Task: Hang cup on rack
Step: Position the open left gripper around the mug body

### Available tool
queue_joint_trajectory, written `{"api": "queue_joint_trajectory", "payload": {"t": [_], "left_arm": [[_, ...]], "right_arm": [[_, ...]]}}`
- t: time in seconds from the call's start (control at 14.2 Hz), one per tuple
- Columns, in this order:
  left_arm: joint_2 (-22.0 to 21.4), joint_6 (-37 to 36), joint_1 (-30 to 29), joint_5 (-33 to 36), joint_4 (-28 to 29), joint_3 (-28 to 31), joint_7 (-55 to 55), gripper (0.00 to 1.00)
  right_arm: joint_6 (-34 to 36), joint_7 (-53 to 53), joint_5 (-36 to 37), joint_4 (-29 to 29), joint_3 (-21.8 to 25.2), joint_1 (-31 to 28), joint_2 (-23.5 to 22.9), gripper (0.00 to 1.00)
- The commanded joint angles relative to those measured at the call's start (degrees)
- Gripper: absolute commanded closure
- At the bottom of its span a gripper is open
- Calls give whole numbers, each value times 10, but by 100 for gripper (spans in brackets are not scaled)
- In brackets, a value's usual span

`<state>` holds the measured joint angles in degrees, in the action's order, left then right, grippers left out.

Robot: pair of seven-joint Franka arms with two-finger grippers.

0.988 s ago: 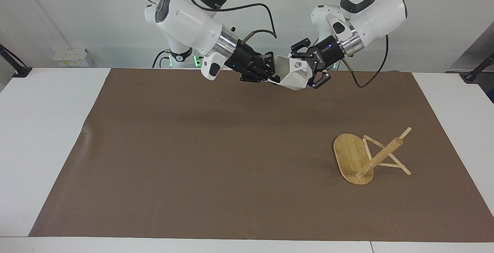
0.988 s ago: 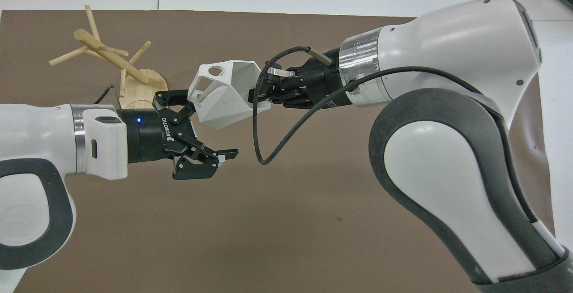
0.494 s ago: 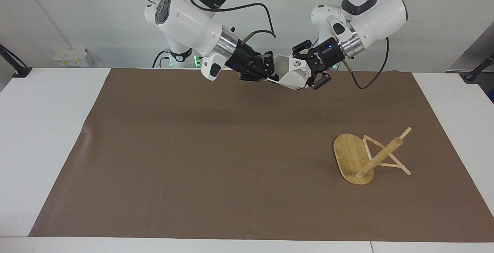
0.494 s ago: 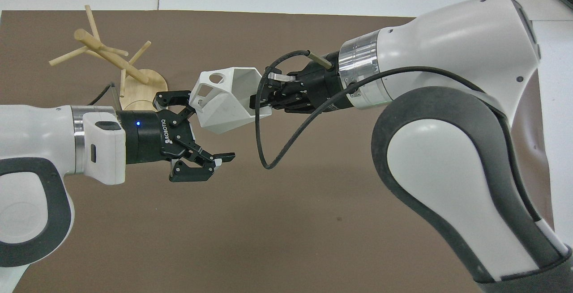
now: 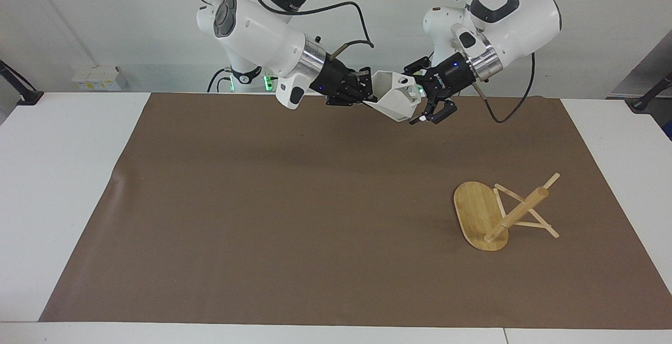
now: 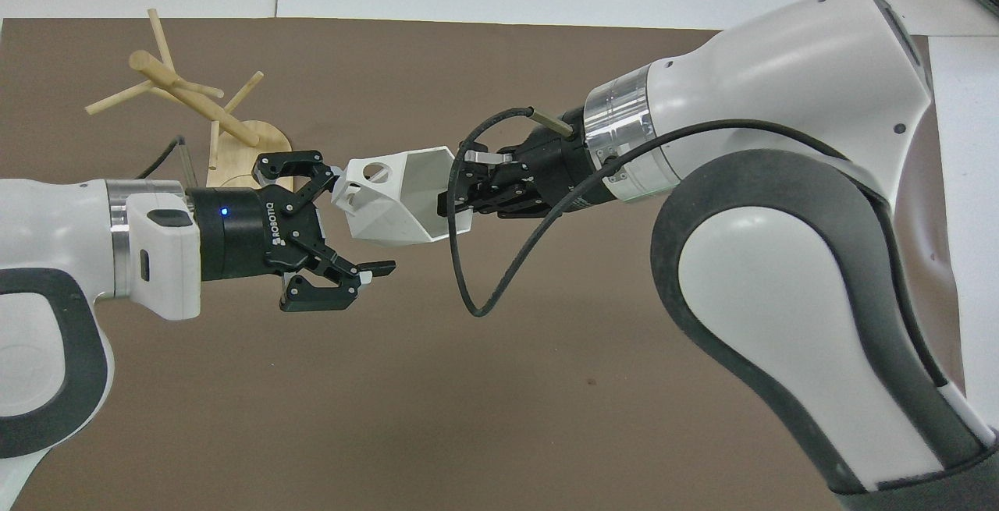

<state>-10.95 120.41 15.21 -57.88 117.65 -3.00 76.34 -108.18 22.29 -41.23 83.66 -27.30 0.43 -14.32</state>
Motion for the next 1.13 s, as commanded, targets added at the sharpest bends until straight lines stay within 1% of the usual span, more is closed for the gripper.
{"api": "queue_joint_trajectory", "payload": {"t": [0.0, 0.42, 1.06], "left_arm": [[-4, -4, -6, -14, 2, -2, 19, 0], [-5, -8, -7, -14, 10, 0, 66, 0], [-8, -12, 2, -15, 10, -3, 70, 0]], "right_arm": [[9, -8, 11, -2, -3, -5, 3, 100], [2, -1, 10, -2, -8, -4, 4, 100], [-4, -1, 11, -1, -10, -3, 5, 100]]}}
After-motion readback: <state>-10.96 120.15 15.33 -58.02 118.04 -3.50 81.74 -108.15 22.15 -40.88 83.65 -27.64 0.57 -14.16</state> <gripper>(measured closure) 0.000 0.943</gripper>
